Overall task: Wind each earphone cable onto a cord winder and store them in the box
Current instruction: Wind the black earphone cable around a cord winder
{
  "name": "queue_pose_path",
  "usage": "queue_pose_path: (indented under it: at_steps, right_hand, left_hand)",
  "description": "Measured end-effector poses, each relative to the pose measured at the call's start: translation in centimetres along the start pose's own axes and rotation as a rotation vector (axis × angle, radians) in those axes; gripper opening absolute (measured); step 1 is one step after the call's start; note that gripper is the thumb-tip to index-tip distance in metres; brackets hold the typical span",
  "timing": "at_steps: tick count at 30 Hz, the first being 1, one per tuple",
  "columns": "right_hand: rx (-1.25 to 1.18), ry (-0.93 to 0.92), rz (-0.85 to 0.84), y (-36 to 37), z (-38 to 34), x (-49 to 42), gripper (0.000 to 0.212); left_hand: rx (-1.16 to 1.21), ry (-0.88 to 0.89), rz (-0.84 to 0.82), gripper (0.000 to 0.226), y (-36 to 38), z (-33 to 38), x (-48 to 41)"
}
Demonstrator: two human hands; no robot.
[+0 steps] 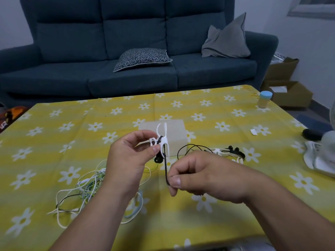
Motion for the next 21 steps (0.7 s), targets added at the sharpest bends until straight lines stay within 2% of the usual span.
queue_pose_path:
  at_steps: [4, 8, 11, 13, 18, 21]
  right_hand:
    - [-0.197, -0.05, 0.129, -1.5, -0.3, 0.3, 0.022]
    - [-0.333, -0.104, 0.429, -4.6, 0.1, 0.5, 0.014]
    - [-0.274, -0.041, 0.715, -7.2, 1.9, 1.1, 0.02]
    - [-0.169, 0.019, 0.835, -8.2, 2.6, 1.5, 0.024]
    - [-0.091, 0.089, 0.861, -8.3, 3.2, 1.2, 0.021]
    - [-0.045, 0.171, 0.845, -8.2, 4.4, 0.7, 0.02]
  left_hand:
    - [-0.216, 0.038, -0.087, 0.032, 0.9, 0.0, 0.3]
    - [-0.368, 0.043, -0.189, 0.036, 2.1, -0.6, 0.7]
    - [-0.37, -0.008, -0.244, 0.036, 2.5, -0.9, 1.0]
    - [-0.316, -0.063, -0.29, 0.036, 2.9, -1.1, 1.4]
    - [-0.134, -0.153, -0.396, 0.035, 3.8, -1.1, 2.2]
    - [0.012, -0.164, -0.386, 0.03, 3.9, -0.9, 2.2]
Point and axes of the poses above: each hand's wrist, its own x-axis away from the middle knuckle, its own y-axis out of the palm, z = x × y, the point moved 7 cm from there along -x, towards the middle knuckle, and after that the axes turned 2 degrees about z, right-handed, at the moved point
